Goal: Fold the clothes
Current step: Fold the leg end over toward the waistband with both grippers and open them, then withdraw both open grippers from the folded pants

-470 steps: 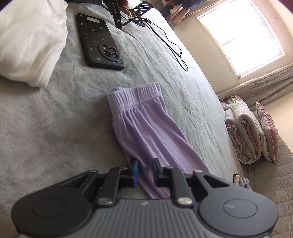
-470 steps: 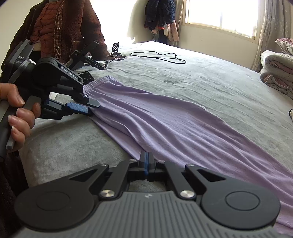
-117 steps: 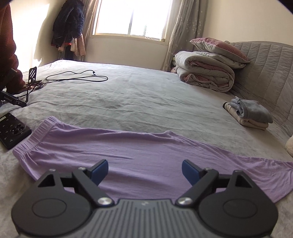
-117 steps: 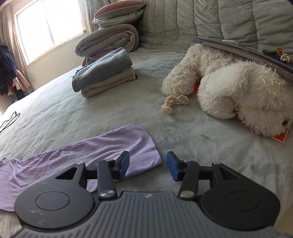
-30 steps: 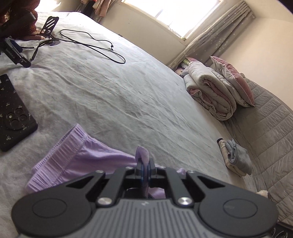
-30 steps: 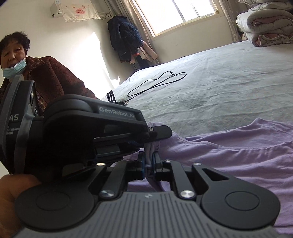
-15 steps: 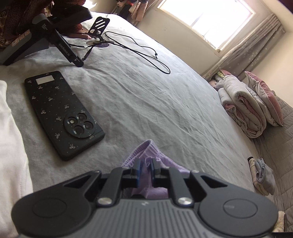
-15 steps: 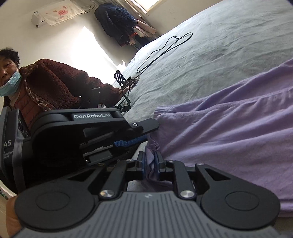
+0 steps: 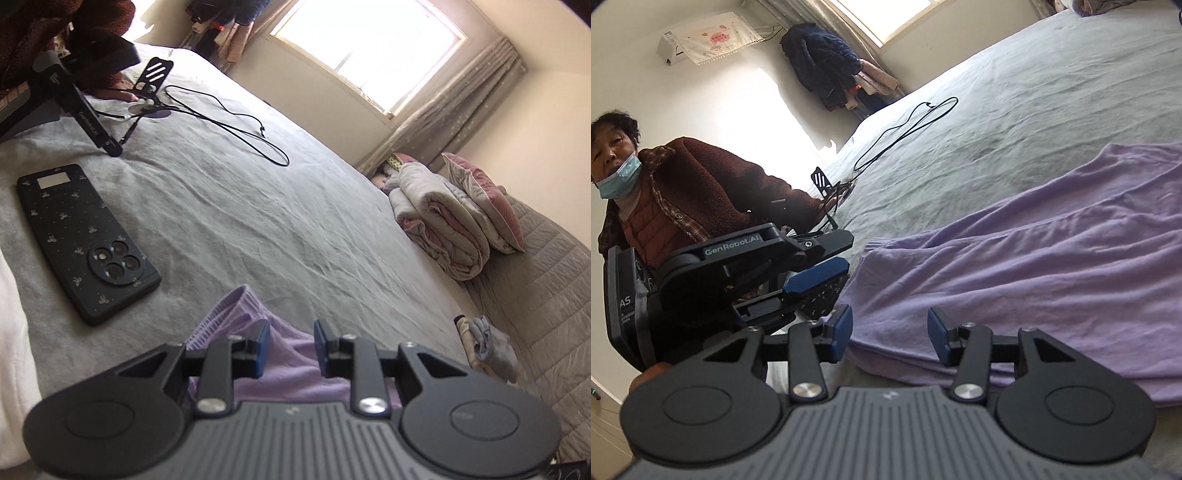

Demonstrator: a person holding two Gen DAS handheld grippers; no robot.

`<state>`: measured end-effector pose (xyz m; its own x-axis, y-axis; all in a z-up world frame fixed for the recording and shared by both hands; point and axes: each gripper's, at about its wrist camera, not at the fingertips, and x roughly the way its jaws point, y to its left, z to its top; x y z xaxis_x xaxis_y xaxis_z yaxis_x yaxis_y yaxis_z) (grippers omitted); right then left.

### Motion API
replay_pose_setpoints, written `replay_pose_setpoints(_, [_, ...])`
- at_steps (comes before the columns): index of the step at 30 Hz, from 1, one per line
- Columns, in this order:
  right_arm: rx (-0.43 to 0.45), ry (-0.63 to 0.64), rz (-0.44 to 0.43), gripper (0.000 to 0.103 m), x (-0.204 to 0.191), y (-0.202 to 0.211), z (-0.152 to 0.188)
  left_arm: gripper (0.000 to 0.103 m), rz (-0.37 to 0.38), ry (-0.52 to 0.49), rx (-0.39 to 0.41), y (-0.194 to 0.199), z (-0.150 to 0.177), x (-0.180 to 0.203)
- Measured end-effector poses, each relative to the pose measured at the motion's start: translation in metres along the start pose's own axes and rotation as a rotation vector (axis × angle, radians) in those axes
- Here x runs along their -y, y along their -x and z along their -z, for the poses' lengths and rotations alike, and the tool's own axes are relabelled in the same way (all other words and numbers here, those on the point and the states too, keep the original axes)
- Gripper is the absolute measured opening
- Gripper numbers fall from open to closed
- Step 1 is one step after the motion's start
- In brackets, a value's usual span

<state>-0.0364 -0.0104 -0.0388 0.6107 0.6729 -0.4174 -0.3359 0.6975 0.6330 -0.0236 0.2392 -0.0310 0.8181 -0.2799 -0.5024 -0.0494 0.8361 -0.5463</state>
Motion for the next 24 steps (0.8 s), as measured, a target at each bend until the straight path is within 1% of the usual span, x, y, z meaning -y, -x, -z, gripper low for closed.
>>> replay_pose_setpoints(2, [0.023, 0.002, 0.033, 0.05, 0.01, 0.011, -0.004, 0.025, -0.021, -0.056, -0.031, -0.011, 0.007, 0.008])
replay_pose_setpoints(5, [0.063, 0.0, 0.08, 0.052, 0.026, 0.031, -0.009, 0.025, -0.089, -0.094, -0.066, -0.026, 0.018, 0.012])
replay_pose_setpoints(7, [0.089, 0.0, 0.113, 0.053, 0.037, 0.044, -0.012, 0.023, -0.121, -0.078, -0.048, -0.027, 0.018, 0.01])
replay_pose_setpoints(9, [0.109, 0.0, 0.15, 0.054, 0.048, 0.056, -0.012, 0.018, -0.15, -0.055, -0.023, -0.026, 0.018, 0.007])
replay_pose_setpoints(13, [0.141, -0.002, 0.226, 0.054, 0.067, 0.077, -0.008, 0.017, -0.208, -0.009, 0.027, -0.025, 0.017, 0.001])
replay_pose_setpoints(15, [0.157, -0.003, 0.265, 0.054, 0.077, 0.087, -0.006, 0.017, -0.205, -0.001, 0.029, -0.022, 0.018, 0.004])
replay_pose_setpoints(17, [0.174, -0.006, 0.298, 0.055, 0.087, 0.098, -0.005, 0.018, -0.192, -0.032, 0.028, -0.019, 0.021, 0.013])
replay_pose_setpoints(19, [0.191, -0.025, 0.305, 0.055, 0.095, 0.112, -0.004, 0.019, -0.177, -0.068, 0.027, -0.016, 0.025, 0.022])
replay_pose_setpoints(24, [0.23, -0.072, 0.332, 0.055, 0.109, 0.135, 0.003, 0.021, -0.1, -0.167, 0.002, -0.012, 0.04, 0.044])
